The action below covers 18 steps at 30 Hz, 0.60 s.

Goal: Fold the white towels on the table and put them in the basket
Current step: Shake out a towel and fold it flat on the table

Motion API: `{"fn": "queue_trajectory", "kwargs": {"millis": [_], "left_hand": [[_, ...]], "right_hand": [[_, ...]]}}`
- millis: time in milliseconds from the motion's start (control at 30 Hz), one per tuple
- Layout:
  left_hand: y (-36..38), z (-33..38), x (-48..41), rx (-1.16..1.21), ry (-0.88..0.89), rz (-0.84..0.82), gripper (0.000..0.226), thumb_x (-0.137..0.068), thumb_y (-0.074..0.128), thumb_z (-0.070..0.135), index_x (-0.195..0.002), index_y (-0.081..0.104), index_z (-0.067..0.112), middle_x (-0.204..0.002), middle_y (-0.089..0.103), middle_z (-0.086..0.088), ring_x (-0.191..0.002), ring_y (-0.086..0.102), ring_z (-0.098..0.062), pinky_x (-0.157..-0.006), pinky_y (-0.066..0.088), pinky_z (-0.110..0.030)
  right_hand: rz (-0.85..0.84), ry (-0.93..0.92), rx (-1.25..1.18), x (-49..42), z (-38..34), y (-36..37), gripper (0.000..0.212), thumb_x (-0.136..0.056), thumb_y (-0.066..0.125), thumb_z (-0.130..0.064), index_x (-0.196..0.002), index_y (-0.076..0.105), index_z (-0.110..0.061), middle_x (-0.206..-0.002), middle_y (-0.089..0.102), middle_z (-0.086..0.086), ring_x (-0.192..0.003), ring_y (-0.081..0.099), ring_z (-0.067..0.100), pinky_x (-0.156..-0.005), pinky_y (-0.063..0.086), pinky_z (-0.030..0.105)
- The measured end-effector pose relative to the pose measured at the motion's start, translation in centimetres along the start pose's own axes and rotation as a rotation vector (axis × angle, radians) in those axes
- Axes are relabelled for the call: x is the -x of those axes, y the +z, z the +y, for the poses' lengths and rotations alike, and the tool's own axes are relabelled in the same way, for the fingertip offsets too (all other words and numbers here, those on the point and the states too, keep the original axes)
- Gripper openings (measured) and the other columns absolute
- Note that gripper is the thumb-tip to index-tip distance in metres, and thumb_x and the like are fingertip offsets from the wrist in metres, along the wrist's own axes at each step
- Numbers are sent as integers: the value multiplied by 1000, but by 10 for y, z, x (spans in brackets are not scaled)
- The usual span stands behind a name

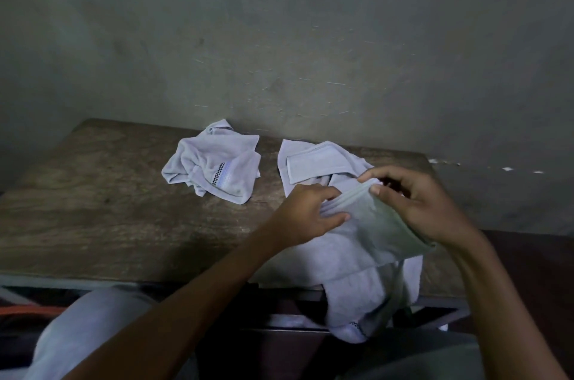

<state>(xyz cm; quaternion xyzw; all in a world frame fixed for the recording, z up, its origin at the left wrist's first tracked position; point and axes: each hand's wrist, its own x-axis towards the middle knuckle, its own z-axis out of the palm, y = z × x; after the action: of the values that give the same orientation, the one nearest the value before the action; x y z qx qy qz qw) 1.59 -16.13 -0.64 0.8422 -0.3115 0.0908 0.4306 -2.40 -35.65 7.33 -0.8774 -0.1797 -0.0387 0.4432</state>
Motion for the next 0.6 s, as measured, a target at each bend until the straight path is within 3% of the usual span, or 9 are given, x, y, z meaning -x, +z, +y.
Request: {"fn": "queue_trajectory", "kwargs": {"millis": [100, 233, 333, 367, 467, 600], "left_hand": [[-7, -4, -1, -85, 28, -46, 29, -78, 64, 42, -89, 69, 15, -74, 68, -2, -69, 58, -21, -66, 41, -30], [-26, -17, 0, -239, 33, -115, 19, -81, 65, 36, -92, 68, 21, -78, 68, 6, -75, 59, -15, -83, 33, -27], [-37, -29, 5, -317, -20, -170, 15, -83, 57, 37, -91, 65, 26, -81, 66, 9, -82, 57, -12, -99, 26, -33], [-42, -32, 8, -330, -29, -168, 16, -82, 53, 37, -87, 63, 26, -78, 64, 9, -81, 56, -12, -100, 23, -32], [-61, -40, 15, -339, -31, -159, 8, -82, 49, 35, -78, 52, 29, -63, 49, 13, -68, 46, -6, -93, 24, -29], [-89, -53, 27, -299, -51, -126, 10, -83, 61, 32, -79, 63, 23, -53, 44, 17, -58, 44, 2, -69, 29, -20]], "right_hand": [[91, 28, -42, 3, 12, -9, 36, -91, 59, -9, -90, 68, -44, -90, 66, 10, -76, 52, 18, -73, 42, 32], [181, 62, -94, 3, 23, -13, 42, -92, 56, -7, -86, 67, -48, -87, 68, -6, -83, 55, 15, -76, 43, 24], [213, 62, -87, 1, 27, -11, 42, -93, 55, -8, -87, 66, -48, -92, 68, 6, -84, 56, 20, -78, 46, 34], [241, 55, -90, 1, 26, -12, 41, -94, 54, -7, -87, 67, -46, -91, 68, 2, -84, 56, 18, -77, 46, 35], [362, 68, -145, 0, 21, -19, 31, -95, 52, -6, -90, 65, -33, -81, 67, -20, -74, 56, 0, -70, 47, 23], [478, 107, -223, 2, 23, -28, 21, -96, 50, -8, -95, 65, -22, -82, 63, -11, -67, 54, -5, -65, 45, 20]]}}
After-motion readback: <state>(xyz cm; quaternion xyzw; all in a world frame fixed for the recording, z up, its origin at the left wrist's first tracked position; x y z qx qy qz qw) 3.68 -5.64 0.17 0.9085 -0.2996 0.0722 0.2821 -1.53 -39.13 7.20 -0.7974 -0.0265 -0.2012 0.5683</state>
